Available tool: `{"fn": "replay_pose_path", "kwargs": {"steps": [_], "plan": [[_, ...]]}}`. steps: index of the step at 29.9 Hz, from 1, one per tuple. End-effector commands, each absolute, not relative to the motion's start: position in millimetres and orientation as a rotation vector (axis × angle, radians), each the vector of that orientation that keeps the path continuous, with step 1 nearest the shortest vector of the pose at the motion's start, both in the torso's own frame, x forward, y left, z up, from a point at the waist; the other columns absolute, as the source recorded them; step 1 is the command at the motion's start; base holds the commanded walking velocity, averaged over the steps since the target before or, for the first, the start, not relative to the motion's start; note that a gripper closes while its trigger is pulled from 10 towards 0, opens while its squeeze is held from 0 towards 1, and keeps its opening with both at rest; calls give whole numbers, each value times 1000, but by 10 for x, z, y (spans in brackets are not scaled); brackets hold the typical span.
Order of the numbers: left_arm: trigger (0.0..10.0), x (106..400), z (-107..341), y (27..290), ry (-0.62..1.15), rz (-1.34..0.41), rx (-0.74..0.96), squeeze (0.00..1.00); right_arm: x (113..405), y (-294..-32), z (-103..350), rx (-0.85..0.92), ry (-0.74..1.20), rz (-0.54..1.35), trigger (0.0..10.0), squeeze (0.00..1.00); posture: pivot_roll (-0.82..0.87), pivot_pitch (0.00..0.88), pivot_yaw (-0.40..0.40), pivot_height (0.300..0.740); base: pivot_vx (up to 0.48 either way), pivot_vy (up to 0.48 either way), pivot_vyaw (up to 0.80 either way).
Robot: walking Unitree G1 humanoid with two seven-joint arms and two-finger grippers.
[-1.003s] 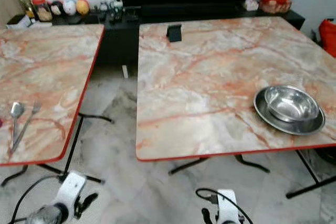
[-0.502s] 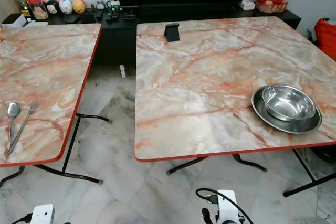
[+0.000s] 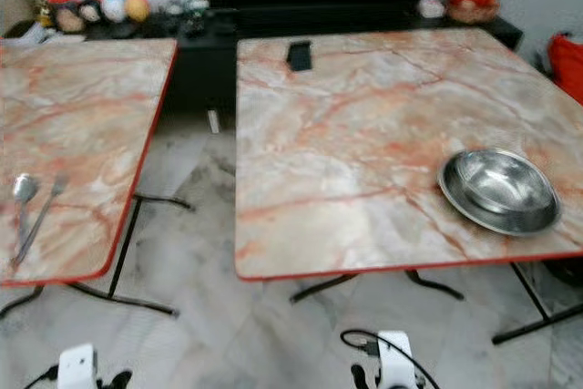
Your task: Setting the table
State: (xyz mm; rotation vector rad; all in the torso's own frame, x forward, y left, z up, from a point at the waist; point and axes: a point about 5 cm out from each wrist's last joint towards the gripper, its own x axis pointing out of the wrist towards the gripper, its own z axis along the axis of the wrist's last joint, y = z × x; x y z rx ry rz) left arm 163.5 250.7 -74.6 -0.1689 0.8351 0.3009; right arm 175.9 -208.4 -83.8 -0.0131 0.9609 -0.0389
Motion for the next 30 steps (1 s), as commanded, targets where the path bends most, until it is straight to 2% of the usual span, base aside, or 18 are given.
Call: {"fn": "replay_pose_path", "kwargs": {"steps": [1,17,21,30], "plan": [[10000,1555,-774,2552,858,326,-163,0,1781,-2037,-836,-3,954,-30,10000,0,-36,0,8,720,0,311,0],[10000,1559,-777,2554,855,325,-155,0,1763,-2029,-844,-23,957,-20,10000,0,-57,0,31,720,0,310,0],[10000,1559,-775,2561,857,316,-145,0,1754,-2028,-849,-16,958,-26,10000,0,-60,0,32,720,0,307,800],[10000,1598,-762,2558,857,300,-131,0,1746,-2024,-853,0,957,-36,10000,0,-56,0,33,720,0,304,0]]}}
